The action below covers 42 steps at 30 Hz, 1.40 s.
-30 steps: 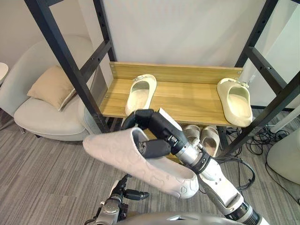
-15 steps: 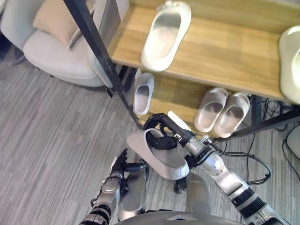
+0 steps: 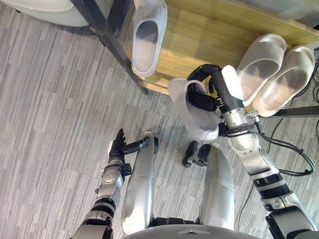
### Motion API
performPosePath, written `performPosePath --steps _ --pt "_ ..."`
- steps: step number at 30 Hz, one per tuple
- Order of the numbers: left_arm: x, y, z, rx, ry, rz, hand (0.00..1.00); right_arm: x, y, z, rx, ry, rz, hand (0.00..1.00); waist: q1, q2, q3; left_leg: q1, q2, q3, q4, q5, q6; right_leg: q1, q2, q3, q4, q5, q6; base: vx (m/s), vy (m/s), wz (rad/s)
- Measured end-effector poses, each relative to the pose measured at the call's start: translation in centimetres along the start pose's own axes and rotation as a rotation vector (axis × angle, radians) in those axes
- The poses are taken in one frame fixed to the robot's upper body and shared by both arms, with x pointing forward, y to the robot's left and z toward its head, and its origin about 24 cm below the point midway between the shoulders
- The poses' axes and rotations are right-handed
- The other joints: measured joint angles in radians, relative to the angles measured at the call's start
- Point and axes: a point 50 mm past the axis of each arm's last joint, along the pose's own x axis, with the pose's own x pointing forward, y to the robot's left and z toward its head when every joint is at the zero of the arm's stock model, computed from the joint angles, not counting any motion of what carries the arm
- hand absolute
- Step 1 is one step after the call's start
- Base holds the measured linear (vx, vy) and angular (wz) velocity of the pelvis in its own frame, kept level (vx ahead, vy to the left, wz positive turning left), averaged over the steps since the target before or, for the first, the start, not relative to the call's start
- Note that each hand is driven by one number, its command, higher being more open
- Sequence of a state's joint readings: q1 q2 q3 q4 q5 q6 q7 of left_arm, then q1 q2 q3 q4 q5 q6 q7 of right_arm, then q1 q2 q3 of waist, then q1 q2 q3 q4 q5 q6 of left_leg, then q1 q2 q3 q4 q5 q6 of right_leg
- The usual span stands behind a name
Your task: Organize the slippers on the shoe rack
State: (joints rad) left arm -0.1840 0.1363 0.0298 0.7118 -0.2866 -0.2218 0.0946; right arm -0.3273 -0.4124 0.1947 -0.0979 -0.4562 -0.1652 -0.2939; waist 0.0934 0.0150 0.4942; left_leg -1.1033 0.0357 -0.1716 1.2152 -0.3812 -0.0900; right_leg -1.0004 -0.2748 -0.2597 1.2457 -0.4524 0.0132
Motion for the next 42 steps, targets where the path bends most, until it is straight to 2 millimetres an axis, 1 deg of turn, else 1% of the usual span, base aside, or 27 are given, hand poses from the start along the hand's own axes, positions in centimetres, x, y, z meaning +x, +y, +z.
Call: performPosePath --steps 3,6,15,17,19,20,21,22,23,25,28,31,34,39,42 --pt "0.1 -0.3 0.7 -0.024 -0.033 0.001 1.0 0.1 -0.3 0.7 -0.009 -0.021 -0.045 0.0 0.011 -0.006 0.003 -0.041 -0.001 -0.006 0.038 -0.008 -0.01 -0.041 -0.005 0.003 0.043 -0.015 -0.007 -0.01 0.0 0.01" --pt "0.1 -0.3 1.2 -0.044 -0.056 0.006 1.0 0.2 -1.0 1.4 -0.035 -0.043 -0.086 0.0 0.015 -0.011 0.005 -0.07 -0.001 -0.011 0.058 -0.009 -0.015 -0.069 -0.008 0.003 0.067 -0.024 -0.01 0.0 0.0 0.0" --pt "0.1 -0.6 1.8 -0.051 -0.085 0.003 1.0 0.3 -1.5 1.9 -0.046 -0.058 -0.124 0.0 0.025 -0.018 0.006 -0.103 -0.007 -0.018 0.063 -0.004 -0.023 -0.099 -0.017 -0.002 0.085 -0.032 -0.018 0.02 -0.017 0.03" --pt "0.1 -0.6 1.8 -0.05 -0.087 0.003 1.0 0.4 -1.1 2.2 0.024 -0.04 -0.139 0.0 0.026 -0.021 0.008 -0.102 -0.007 -0.02 0.062 -0.004 -0.025 -0.098 -0.017 -0.004 0.085 -0.033 -0.018 0.04 -0.025 0.03" --pt "0.1 -0.5 1.9 -0.051 -0.088 0.006 1.0 0.2 -0.3 2.4 0.152 0.004 -0.153 0.0 0.025 -0.025 0.01 -0.098 -0.007 -0.021 0.061 -0.003 -0.025 -0.093 -0.017 -0.005 0.085 -0.034 -0.017 0.03 -0.019 0.01" --pt "0.1 -0.5 1.9 -0.05 -0.088 0.007 1.0 0.1 -0.2 2.4 0.181 0.012 -0.159 0.0 0.025 -0.026 0.011 -0.097 -0.007 -0.021 0.061 -0.003 -0.025 -0.092 -0.017 -0.005 0.085 -0.035 -0.017 0.04 -0.02 0.03" --pt "0.1 -0.3 1.8 -0.045 -0.085 0.015 1.0 -0.1 0.5 3.0 0.355 0.047 -0.176 0.0 0.018 -0.029 0.012 -0.084 -0.007 -0.022 0.061 -0.004 -0.025 -0.077 -0.018 -0.007 0.085 -0.037 -0.014 0.0 0.0 0.0" --pt "0.1 -0.3 1.8 -0.045 -0.085 0.015 1.0 -0.1 0.6 3.1 0.361 0.048 -0.177 0.0 0.018 -0.029 0.012 -0.084 -0.007 -0.022 0.061 -0.004 -0.025 -0.077 -0.018 -0.007 0.085 -0.037 -0.014 0.03 -0.019 0.03" --pt "0.1 -0.2 1.7 -0.037 -0.072 0.021 1.0 -0.3 1.2 3.9 0.502 0.048 -0.169 0.0 0.015 -0.035 0.013 -0.066 -0.007 -0.019 0.057 -0.004 -0.026 -0.06 -0.019 -0.006 0.083 -0.038 -0.014 0.0 0.0 0.0" --pt "0.2 0.1 1.5 -0.021 -0.064 0.029 1.0 -0.9 1.7 4.8 0.644 0.031 -0.13 0.0 0.015 -0.046 0.011 -0.046 -0.007 -0.014 0.045 -0.004 -0.026 -0.043 -0.02 -0.003 0.075 -0.039 -0.014 0.0 0.0 0.0" --pt "0.2 0.3 1.1 -0.005 -0.036 0.038 1.0 -1.9 2.5 5.5 0.759 0.028 -0.073 0.0 0.015 -0.055 0.008 -0.011 -0.006 -0.01 0.018 -0.003 -0.026 -0.011 -0.02 -0.005 0.054 -0.039 -0.014 0.02 -0.019 0.03" --pt "0.1 0.4 0.8 -0.002 -0.018 0.046 1.0 -2.5 2.8 5.5 0.808 0.038 -0.046 0.0 0.016 -0.056 0.008 0.012 -0.003 -0.003 -0.004 0.0 -0.029 0.009 -0.017 -0.005 0.033 -0.038 -0.013 0.06 -0.023 0.01" --pt "0.1 0.6 0.7 -0.006 -0.016 0.057 1.0 -2.9 2.6 5.6 0.844 0.035 -0.04 0.0 0.014 -0.056 0.008 0.015 0.006 0.002 -0.009 -0.001 -0.03 0.01 -0.009 -0.004 0.023 -0.035 -0.016 0.09 -0.009 -0.06" --pt "0.1 1.1 0.4 -0.008 0.006 0.081 1.0 -3.3 1.7 6.0 0.843 0.015 -0.071 0.0 0.011 -0.056 0.008 0.044 0.025 0.018 -0.01 -0.012 -0.027 0.032 0.003 0.005 0.014 -0.037 -0.011 0.05 0.001 -0.09" --pt "0.1 1.3 0.2 -0.007 0.014 0.093 1.0 -3.3 0.9 6.7 0.769 -0.028 -0.117 0.0 0.01 -0.056 0.008 0.052 0.033 0.023 -0.011 -0.015 -0.026 0.036 0.01 0.009 0.01 -0.036 -0.009 0.01 0.003 -0.11"
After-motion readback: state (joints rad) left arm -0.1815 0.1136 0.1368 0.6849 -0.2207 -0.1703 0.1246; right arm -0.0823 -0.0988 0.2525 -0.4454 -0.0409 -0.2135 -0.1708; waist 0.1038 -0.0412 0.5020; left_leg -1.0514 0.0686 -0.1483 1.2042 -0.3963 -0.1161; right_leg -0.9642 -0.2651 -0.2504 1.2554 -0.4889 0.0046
